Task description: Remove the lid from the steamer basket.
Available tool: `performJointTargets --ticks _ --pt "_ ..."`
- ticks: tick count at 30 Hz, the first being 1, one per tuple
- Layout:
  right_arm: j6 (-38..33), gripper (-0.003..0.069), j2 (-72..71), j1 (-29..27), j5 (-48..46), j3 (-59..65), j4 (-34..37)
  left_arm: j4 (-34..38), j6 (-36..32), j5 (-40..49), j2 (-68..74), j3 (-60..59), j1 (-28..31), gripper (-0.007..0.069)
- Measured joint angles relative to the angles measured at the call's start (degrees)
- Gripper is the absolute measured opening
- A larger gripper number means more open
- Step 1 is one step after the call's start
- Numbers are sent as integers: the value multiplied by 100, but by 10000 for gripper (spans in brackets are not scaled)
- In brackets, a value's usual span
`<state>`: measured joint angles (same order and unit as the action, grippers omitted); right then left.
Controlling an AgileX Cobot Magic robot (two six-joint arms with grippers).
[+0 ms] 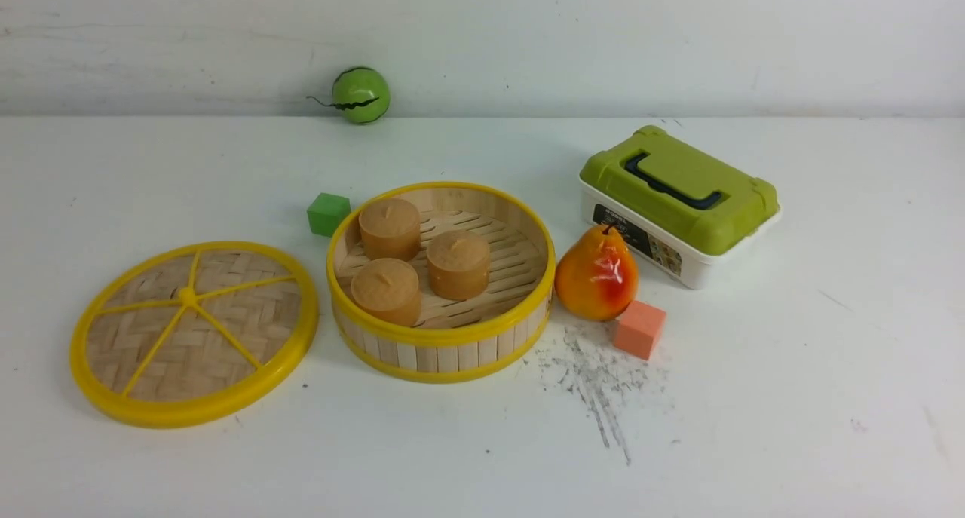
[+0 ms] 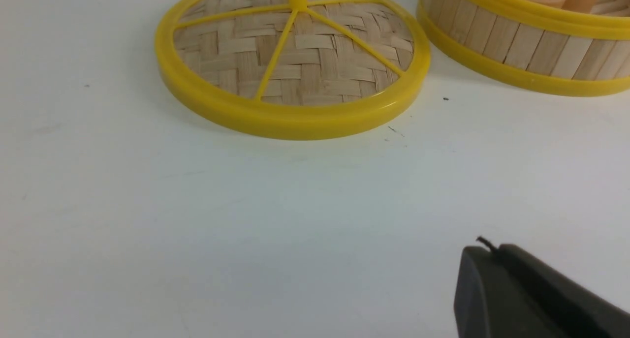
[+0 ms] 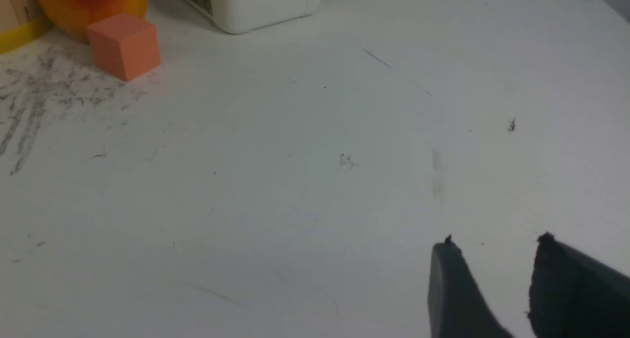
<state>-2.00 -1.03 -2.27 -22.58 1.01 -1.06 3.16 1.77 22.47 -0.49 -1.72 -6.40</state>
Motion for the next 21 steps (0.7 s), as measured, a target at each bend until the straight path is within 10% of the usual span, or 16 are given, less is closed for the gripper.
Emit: performJointTargets --ticks 21 --pt "0 239 0 0 0 0 0 0 0 0 0 0 0 18"
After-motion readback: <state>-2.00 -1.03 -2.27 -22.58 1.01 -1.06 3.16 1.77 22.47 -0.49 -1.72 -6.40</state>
